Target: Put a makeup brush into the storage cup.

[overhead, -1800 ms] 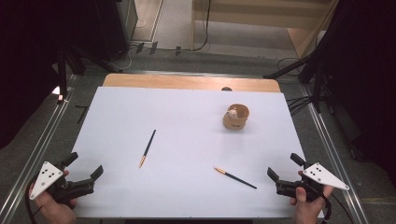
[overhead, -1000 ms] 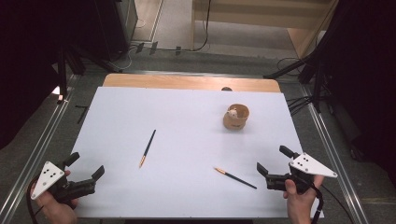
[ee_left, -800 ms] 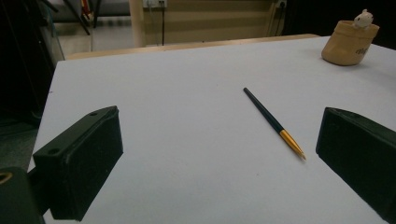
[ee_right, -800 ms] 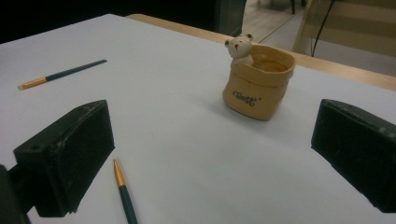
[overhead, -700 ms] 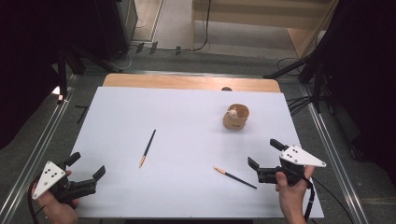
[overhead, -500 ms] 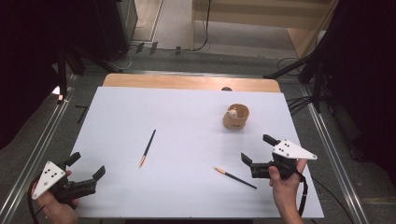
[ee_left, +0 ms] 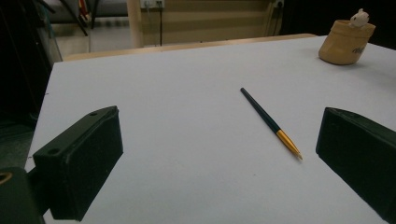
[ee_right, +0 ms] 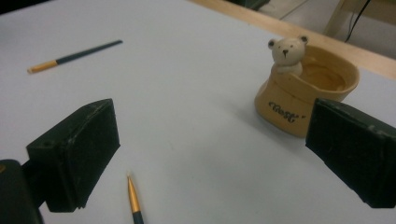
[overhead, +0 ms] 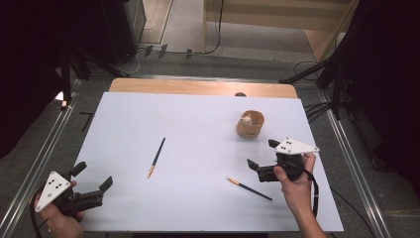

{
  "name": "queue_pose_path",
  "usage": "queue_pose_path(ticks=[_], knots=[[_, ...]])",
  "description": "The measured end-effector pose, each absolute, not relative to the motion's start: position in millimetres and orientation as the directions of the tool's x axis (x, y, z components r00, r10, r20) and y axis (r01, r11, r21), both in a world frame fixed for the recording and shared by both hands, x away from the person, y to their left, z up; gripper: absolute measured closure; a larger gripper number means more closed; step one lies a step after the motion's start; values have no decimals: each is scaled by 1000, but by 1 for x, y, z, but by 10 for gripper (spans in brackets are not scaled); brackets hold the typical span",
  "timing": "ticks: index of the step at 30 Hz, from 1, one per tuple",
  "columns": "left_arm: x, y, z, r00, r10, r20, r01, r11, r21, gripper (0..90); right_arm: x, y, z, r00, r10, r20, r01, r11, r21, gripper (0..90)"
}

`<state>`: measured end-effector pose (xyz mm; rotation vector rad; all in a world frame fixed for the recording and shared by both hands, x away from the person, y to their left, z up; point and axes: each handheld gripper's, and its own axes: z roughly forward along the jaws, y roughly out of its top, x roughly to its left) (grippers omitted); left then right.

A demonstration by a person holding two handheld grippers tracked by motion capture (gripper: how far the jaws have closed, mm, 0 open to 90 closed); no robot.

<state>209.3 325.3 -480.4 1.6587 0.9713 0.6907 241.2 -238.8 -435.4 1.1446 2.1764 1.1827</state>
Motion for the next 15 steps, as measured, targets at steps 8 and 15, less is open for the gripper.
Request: queue_pose_path(ticks=[8,15], knots=[[209,325,-480,505,863,-24,261,-127,957,12,257,-230,-438,-636,771,37,593,457,663,86],[209,325,-481,506,862,-24,261,-126,957,12,261,-215,-443,-650,760,-26,630,557,541,144]])
